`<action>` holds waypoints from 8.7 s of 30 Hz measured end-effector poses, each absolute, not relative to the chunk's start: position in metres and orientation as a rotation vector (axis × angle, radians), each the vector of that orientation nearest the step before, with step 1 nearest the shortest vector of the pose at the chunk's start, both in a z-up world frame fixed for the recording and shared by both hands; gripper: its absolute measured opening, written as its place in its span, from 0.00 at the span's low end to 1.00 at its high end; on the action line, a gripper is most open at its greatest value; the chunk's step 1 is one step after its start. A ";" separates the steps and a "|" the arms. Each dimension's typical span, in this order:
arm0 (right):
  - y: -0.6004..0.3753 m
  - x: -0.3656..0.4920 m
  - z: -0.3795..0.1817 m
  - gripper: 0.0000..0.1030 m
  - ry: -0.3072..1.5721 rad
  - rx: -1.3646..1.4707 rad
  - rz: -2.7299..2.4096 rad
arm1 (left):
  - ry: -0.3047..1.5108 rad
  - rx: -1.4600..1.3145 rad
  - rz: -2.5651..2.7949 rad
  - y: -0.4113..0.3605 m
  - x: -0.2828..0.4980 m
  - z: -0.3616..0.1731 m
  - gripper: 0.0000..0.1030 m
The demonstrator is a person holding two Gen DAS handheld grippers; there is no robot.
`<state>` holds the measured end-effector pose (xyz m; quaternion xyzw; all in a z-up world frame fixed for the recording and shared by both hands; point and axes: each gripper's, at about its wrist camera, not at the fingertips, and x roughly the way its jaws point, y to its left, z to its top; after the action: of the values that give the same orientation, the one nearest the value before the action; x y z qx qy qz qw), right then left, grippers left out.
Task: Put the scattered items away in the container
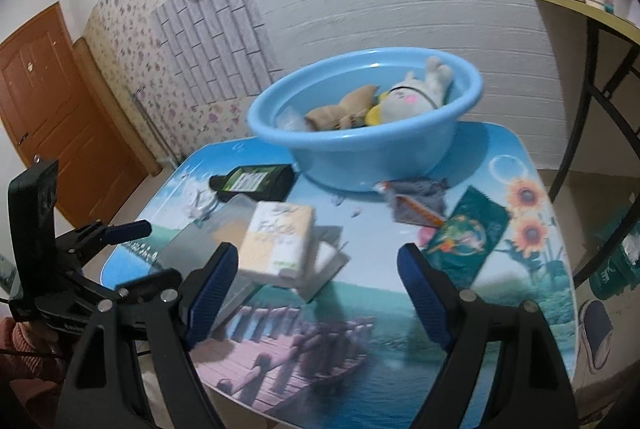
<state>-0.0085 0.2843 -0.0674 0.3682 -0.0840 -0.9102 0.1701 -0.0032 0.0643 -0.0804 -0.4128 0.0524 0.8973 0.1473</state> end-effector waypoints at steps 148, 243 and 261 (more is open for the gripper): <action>0.319 -0.095 -0.038 0.45 -0.225 0.864 -2.706 | 0.181 -1.013 2.562 0.149 -0.145 0.012 0.54; 0.204 -0.002 -0.096 0.37 -0.013 1.180 -2.301 | -0.036 -1.340 2.590 0.012 0.005 -0.091 0.87; 0.187 0.010 -0.098 0.38 -0.020 1.158 -2.201 | -0.133 -1.349 2.543 0.018 0.008 -0.087 0.88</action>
<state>0.0101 0.1866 -0.0982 0.4409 -0.0078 -0.8379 0.3216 0.0081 0.0184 -0.0873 -0.4641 -0.0459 0.8750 0.1295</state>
